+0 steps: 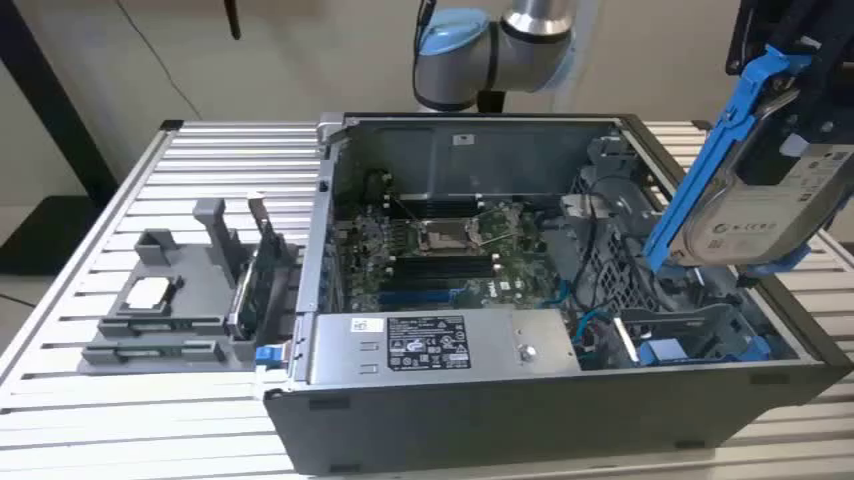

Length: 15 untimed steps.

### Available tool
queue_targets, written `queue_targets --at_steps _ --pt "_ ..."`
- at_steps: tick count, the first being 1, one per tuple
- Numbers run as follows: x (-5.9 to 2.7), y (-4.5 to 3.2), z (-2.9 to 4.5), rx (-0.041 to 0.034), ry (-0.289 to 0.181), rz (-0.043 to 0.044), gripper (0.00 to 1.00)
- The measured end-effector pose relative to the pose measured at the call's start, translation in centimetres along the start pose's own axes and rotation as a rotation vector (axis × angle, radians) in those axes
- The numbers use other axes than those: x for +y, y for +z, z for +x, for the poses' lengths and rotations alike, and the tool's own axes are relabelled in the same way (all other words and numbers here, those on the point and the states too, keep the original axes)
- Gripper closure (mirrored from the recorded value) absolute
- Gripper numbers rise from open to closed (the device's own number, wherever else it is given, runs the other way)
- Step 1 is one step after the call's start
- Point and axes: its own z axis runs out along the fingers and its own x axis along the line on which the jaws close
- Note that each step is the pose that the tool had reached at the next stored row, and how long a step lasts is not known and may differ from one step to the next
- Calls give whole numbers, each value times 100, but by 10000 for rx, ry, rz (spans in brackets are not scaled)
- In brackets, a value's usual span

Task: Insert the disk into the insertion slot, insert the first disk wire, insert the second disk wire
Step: 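Insert the disk into the insertion slot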

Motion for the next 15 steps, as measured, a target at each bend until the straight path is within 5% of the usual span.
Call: queue_targets --at_steps 15 --pt "0 0 0 -100 -4 -2 67"
